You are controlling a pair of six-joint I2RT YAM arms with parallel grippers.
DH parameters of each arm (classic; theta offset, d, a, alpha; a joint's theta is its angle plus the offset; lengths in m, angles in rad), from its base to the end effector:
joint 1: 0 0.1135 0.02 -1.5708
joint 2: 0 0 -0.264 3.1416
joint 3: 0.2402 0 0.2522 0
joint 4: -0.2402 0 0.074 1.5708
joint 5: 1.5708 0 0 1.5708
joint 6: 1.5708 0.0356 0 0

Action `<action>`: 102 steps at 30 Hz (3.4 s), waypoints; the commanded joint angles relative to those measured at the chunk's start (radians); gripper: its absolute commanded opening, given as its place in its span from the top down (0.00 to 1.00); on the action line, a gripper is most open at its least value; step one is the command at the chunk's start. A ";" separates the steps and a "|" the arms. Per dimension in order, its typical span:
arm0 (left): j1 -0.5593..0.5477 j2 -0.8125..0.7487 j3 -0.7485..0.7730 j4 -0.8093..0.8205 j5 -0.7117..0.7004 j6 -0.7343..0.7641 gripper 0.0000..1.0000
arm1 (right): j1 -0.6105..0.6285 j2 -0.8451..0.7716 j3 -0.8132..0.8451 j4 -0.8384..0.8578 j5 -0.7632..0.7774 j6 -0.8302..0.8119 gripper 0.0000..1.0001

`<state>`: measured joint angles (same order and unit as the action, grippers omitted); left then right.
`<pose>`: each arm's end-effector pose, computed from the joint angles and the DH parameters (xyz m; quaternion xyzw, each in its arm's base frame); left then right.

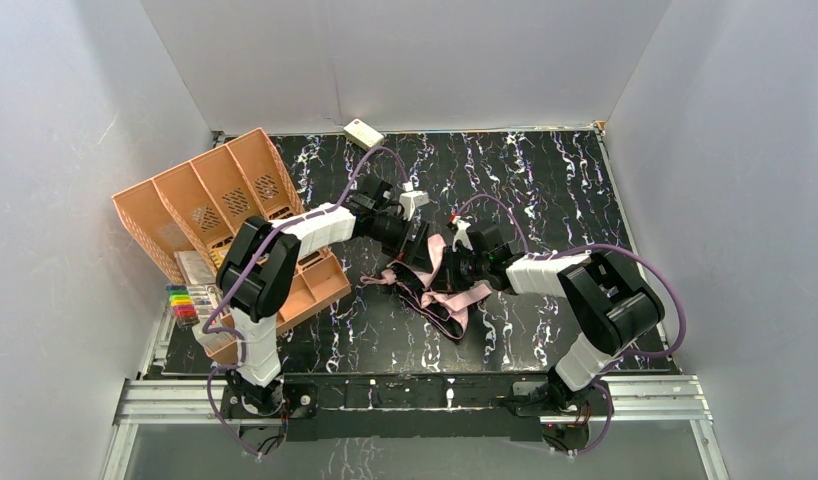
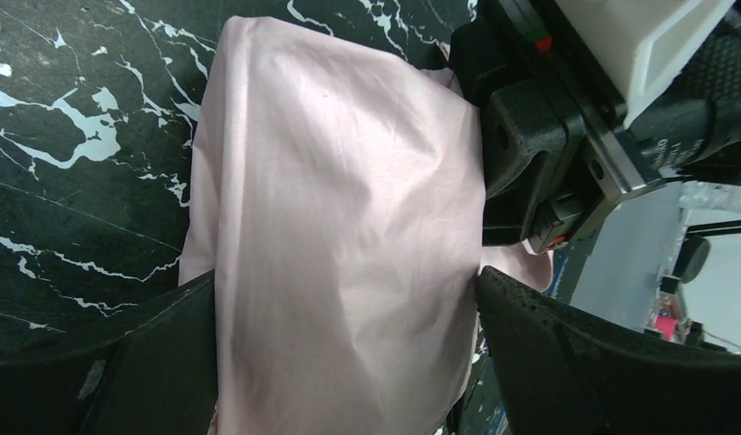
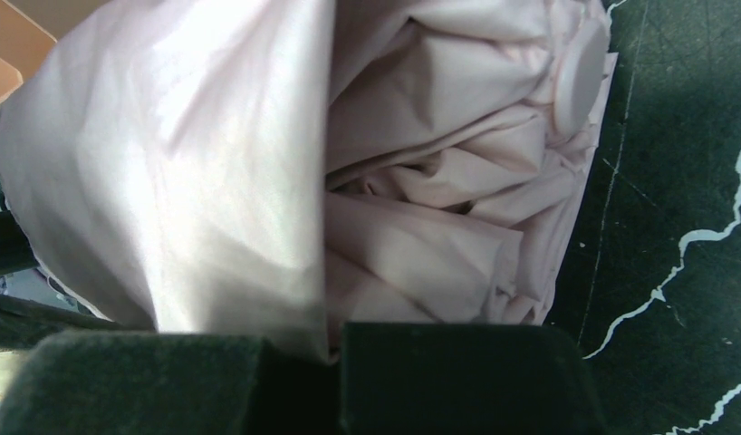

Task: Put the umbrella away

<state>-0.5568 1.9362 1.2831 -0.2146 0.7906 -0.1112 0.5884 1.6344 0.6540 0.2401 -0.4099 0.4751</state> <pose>0.3342 -0.2378 0.1833 0.3208 0.8157 -0.4457 0.1817 0.2431 0.1793 0.1349 -0.1327 0.8898 0.3608 0.2460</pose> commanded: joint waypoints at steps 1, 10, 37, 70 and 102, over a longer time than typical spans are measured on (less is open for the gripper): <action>-0.066 -0.020 0.004 -0.099 0.010 0.050 0.02 | 0.005 0.058 -0.048 -0.145 0.065 -0.036 1.00; -0.110 -0.035 -0.093 -0.103 -0.124 0.088 0.02 | 0.005 0.059 -0.051 -0.145 0.066 -0.038 1.00; -0.159 0.010 -0.120 -0.140 -0.345 0.269 0.84 | 0.000 -0.237 -0.073 -0.189 0.053 -0.038 0.73; -0.262 -0.256 -0.365 0.428 -0.682 0.548 1.00 | -0.406 -0.205 0.156 -0.021 -0.089 -0.251 0.01; -0.271 -0.192 -0.432 0.518 -0.710 0.843 1.00 | -0.203 0.265 0.668 -0.696 -0.467 -0.814 0.01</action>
<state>-0.8249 1.7157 0.8406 0.3267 0.1081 0.6903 0.3767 1.8744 1.2404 -0.3695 -0.8268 -0.2634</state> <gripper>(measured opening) 0.369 0.984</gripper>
